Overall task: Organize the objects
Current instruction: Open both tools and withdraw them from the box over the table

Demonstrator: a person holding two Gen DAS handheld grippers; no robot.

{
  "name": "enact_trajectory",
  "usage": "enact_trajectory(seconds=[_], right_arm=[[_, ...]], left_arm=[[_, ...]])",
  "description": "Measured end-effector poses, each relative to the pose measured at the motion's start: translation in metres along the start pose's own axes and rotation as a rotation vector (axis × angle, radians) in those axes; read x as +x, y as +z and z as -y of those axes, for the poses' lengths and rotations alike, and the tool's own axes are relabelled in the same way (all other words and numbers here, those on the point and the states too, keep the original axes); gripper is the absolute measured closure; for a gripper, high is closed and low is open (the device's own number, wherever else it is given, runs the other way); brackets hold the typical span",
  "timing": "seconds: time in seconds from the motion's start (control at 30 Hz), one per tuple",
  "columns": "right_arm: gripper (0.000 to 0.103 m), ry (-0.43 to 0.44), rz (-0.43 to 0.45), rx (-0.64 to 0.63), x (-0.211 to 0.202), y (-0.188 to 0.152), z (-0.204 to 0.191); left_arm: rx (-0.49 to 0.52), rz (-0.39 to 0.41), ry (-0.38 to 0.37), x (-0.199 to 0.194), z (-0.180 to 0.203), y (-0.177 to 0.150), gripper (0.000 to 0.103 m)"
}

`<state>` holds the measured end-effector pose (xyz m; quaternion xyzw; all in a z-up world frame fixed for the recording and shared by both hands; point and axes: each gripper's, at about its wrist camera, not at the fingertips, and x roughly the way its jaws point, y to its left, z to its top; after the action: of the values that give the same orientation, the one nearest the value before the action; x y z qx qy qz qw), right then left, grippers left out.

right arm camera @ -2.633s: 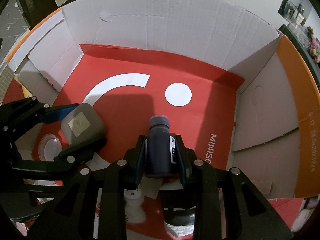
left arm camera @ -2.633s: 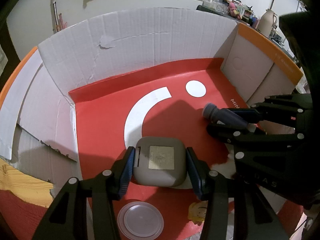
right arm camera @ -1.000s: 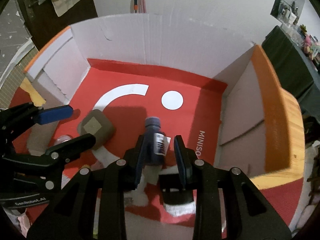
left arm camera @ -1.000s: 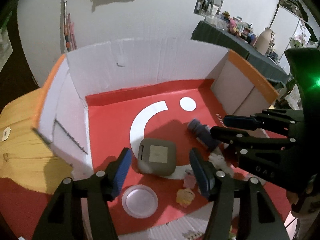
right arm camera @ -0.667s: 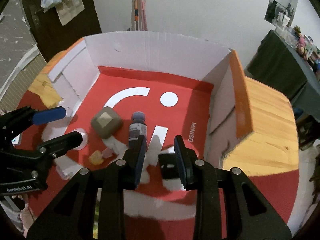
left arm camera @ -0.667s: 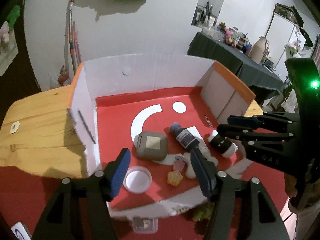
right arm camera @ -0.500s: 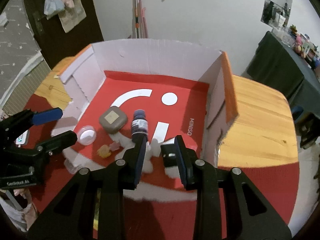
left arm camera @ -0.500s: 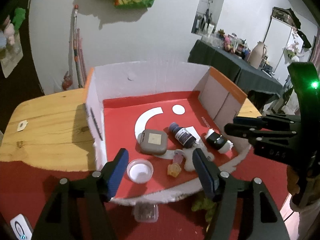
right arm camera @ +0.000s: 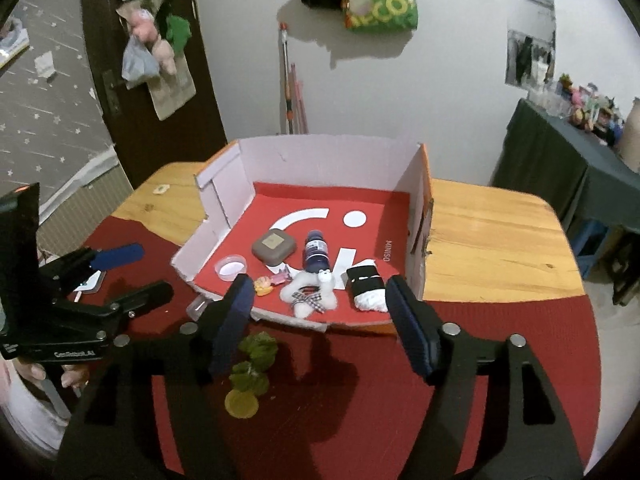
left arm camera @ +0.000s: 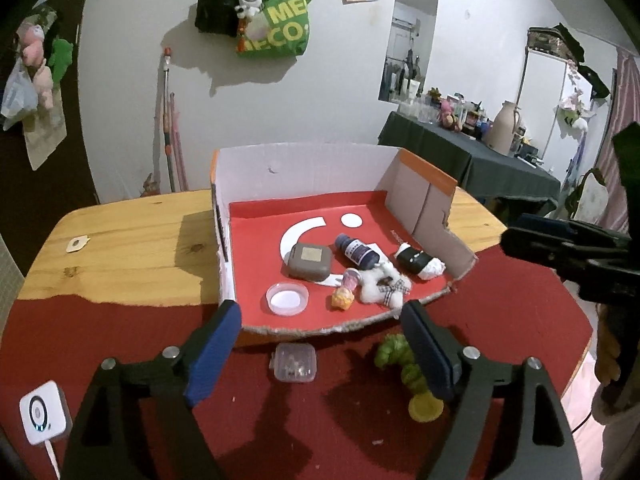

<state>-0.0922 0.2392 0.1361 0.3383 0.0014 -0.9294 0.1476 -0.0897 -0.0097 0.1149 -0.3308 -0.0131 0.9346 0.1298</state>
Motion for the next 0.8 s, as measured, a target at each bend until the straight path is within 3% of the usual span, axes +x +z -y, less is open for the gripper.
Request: enact_trajectory(seconds=[0.2,0.37,0.57,0.8], right_arm=[[0.025,-0.006,0.056,0.018,-0.021,-0.023,-0.010],[0.018,-0.076,0.102,-0.045,-0.030,-0.044,-0.027],[0.013,-0.103,0.091,-0.080,-0.021,-0.069,-0.039],[0.013,-0.064,0.017,0.022,0.005,-0.096,-0.025]], left_arm=[[-0.027,0.006,-0.006,-0.009,0.002,-0.020,0.014],[-0.018,0.007,0.005,-0.014,0.007,-0.037,0.009],[-0.013,-0.013,0.006,-0.014,0.013,-0.053,0.008],[-0.053,-0.038,0.002,-0.009,0.012,-0.070,0.006]])
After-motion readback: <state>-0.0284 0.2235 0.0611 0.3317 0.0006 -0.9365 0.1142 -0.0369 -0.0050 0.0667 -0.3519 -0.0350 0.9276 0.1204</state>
